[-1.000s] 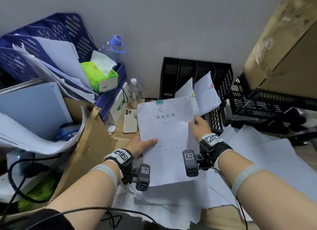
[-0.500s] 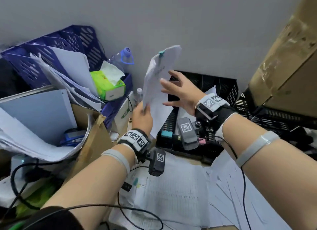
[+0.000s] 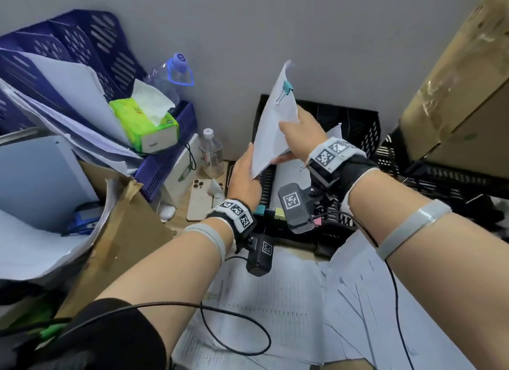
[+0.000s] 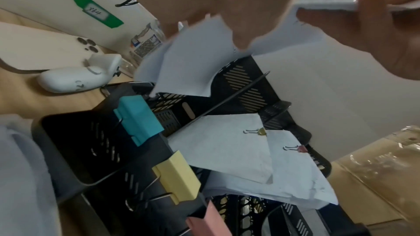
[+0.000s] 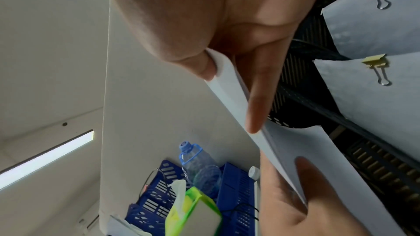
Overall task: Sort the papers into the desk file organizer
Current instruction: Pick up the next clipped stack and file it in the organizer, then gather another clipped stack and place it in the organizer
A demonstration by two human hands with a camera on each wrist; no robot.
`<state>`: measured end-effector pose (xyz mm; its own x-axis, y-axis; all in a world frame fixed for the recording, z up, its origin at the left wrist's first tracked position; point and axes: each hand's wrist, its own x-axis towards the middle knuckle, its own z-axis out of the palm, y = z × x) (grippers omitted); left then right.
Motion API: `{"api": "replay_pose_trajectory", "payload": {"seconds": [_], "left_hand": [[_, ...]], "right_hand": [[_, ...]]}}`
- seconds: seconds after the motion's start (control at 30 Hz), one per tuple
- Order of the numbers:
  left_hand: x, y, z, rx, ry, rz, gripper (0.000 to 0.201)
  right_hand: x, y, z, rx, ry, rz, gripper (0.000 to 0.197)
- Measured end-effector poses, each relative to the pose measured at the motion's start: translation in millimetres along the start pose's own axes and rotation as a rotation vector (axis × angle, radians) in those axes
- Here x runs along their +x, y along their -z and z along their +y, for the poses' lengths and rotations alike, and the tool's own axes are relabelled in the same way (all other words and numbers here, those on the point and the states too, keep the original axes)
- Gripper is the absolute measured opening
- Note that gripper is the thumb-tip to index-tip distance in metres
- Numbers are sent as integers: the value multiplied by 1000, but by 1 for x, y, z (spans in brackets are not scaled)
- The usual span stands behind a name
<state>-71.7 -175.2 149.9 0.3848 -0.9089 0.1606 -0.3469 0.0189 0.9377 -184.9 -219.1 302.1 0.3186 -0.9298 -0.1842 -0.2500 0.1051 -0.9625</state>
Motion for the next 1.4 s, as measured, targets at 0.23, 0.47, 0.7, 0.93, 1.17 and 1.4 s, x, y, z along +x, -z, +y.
{"api": "replay_pose_trajectory", "payload": {"seconds": [0.23,0.47,0.7,0.93,1.17,1.4], "left_hand": [[-19,5,-22,6,284,-106,52],[-54,45,-64,151,470,42,16],[-119,92,-117,496,801,-336,15],[-162,109,-141,573,787,-491,18],[-180,110,-154,438,650,-439,42],[-186,115,-158,329,640,-489,68]], "right_hand": [[18,-8,32,-299,-76,-84,50],[10,-33,81,-112,-275,-201,30],[-45,-54,169,-316,-493,-357,24],[-97,-69,236,-543,-640,-466,50],[-114,-76,251,-636,-507,-415,52],[-118,-77,256,-572,-524,-376,50]]}}
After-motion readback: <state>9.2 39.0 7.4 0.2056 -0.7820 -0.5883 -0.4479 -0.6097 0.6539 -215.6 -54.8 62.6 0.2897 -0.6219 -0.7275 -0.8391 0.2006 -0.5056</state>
